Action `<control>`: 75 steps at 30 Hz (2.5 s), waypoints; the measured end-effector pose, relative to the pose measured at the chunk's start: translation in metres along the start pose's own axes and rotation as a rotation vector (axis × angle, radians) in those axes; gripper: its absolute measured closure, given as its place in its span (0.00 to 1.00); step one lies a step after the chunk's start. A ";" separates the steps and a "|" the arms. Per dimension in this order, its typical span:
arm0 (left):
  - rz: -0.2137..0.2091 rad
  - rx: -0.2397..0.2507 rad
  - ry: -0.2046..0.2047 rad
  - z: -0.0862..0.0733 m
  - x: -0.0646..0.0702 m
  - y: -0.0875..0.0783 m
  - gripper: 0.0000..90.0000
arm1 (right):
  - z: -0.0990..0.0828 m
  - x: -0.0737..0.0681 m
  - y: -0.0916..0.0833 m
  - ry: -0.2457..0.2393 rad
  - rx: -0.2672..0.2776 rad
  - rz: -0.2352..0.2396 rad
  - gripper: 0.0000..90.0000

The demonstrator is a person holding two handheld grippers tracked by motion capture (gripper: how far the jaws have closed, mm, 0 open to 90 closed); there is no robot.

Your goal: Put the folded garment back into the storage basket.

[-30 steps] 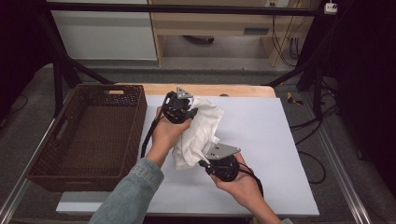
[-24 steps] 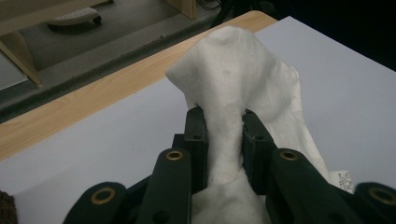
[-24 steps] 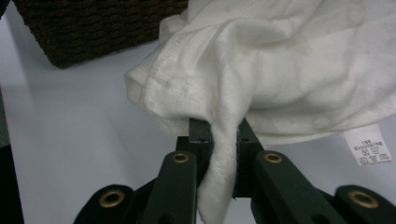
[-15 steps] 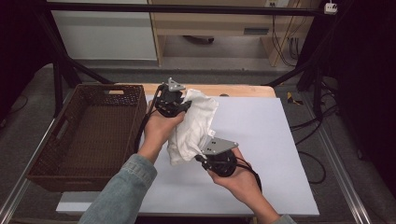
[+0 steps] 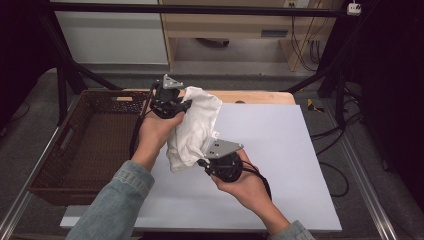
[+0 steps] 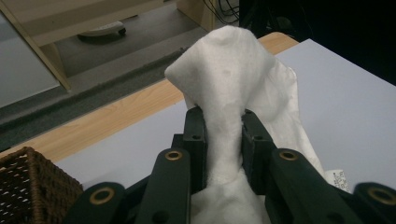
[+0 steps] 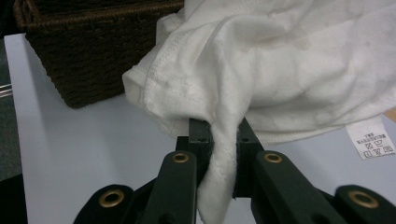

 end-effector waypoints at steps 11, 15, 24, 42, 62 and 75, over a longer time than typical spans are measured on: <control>0.026 0.030 -0.014 0.007 -0.027 -0.022 0.84 | 0.034 -0.001 0.002 -0.033 0.026 -0.001 0.92; 0.041 0.036 -0.018 0.008 -0.037 -0.027 0.84 | 0.043 -0.002 0.007 -0.045 0.032 0.010 0.92; 0.061 0.048 -0.029 0.009 -0.058 -0.034 0.84 | 0.059 -0.001 0.018 -0.048 0.053 0.023 0.92; 0.093 0.052 -0.041 0.004 -0.078 -0.038 0.84 | 0.076 -0.003 0.031 -0.056 0.082 0.046 0.92; 0.108 0.065 -0.050 0.001 -0.089 -0.051 0.84 | 0.089 -0.009 0.033 -0.079 0.093 0.041 0.92; 0.112 0.068 -0.052 -0.002 -0.096 -0.057 0.84 | 0.096 -0.017 0.037 -0.086 0.102 0.054 0.92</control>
Point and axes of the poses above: each handheld gripper's, and its own axes: y roughly forward along the jaws, z roughly out of its top, x roughly to its right, the point moved 8 cm from there along y, roughly forward along the jaws, and after that the axes turned 9 degrees about -x, right-handed, at the moved point
